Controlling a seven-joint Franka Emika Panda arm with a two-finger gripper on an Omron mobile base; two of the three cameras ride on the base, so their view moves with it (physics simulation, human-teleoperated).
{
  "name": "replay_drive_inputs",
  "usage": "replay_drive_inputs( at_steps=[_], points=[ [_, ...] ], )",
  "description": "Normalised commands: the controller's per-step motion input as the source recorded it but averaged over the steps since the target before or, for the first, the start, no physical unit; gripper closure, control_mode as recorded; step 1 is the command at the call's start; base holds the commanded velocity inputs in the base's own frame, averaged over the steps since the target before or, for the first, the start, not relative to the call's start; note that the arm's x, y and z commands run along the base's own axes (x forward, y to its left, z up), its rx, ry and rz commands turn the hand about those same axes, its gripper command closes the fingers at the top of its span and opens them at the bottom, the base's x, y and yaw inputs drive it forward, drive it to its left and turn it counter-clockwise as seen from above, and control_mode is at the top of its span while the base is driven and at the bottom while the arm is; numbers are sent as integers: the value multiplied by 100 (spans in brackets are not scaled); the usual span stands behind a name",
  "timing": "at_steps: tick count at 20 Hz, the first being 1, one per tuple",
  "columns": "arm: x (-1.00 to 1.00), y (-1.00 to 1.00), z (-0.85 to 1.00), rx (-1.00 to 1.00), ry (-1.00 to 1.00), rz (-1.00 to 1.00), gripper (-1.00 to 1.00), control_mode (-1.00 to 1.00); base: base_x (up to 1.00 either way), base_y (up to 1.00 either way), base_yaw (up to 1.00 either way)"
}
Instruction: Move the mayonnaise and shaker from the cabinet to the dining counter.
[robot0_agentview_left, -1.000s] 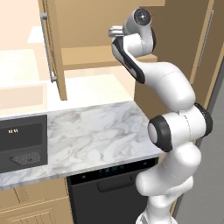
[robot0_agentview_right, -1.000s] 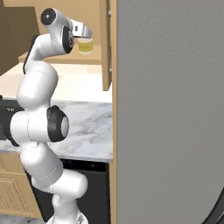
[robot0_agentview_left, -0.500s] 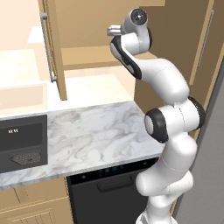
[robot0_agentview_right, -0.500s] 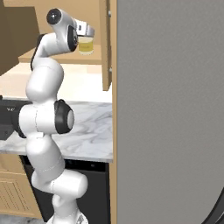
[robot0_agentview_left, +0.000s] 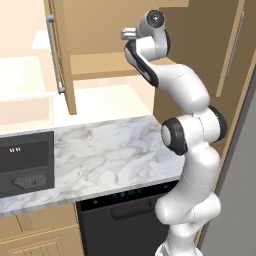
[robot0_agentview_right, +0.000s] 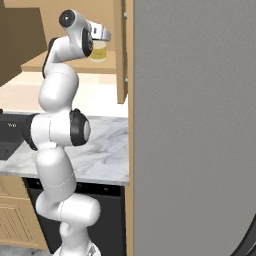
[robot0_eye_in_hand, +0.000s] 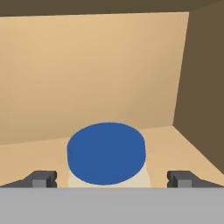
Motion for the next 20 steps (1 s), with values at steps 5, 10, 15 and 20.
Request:
replay_drive_inputs(
  at_steps=[5,10,15,20],
  points=[
    [28,0,0,-1,0,0,-100,-100,0,0,0],
    [23,0,-3,-1,0,0,-100,-100,0,0,0],
    [17,0,-14,-1,0,0,100,-100,0,0,0],
    [5,0,-7,0,0,0,100,-100,0,0,0]
  ],
)
